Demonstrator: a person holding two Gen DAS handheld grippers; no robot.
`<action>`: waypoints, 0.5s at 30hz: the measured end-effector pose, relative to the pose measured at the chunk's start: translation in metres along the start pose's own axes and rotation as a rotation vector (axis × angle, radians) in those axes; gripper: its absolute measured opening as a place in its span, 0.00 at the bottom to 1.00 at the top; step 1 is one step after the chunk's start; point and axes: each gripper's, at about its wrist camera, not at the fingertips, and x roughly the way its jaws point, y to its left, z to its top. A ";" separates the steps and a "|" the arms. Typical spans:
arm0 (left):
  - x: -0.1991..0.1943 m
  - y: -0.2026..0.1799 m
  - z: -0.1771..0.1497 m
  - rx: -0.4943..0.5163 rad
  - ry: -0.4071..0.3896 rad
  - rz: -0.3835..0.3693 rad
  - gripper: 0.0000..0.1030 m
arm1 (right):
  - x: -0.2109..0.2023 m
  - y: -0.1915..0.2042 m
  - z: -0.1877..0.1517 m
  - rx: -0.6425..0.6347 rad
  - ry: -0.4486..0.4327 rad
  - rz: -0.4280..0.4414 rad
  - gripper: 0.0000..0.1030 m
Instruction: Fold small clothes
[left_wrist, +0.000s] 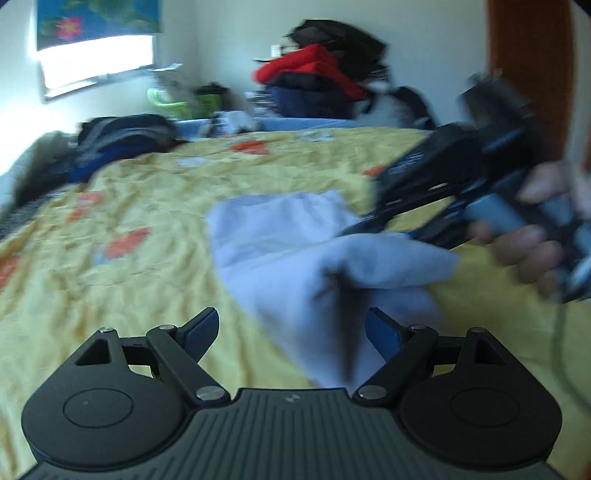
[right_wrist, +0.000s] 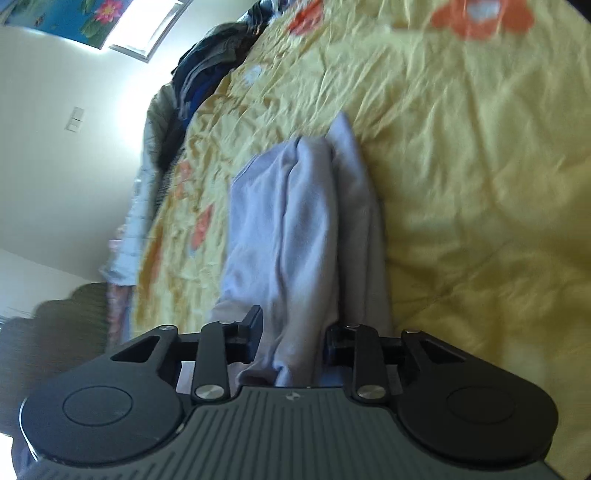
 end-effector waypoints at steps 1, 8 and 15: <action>0.000 0.002 0.000 -0.017 0.000 0.008 0.85 | -0.006 0.006 -0.001 -0.037 -0.033 -0.041 0.38; 0.000 0.000 0.010 -0.047 -0.040 -0.051 0.85 | -0.053 0.043 -0.027 -0.197 -0.199 0.027 0.48; 0.023 0.014 -0.007 -0.080 0.104 0.051 0.31 | -0.027 0.040 -0.042 -0.110 0.004 0.126 0.64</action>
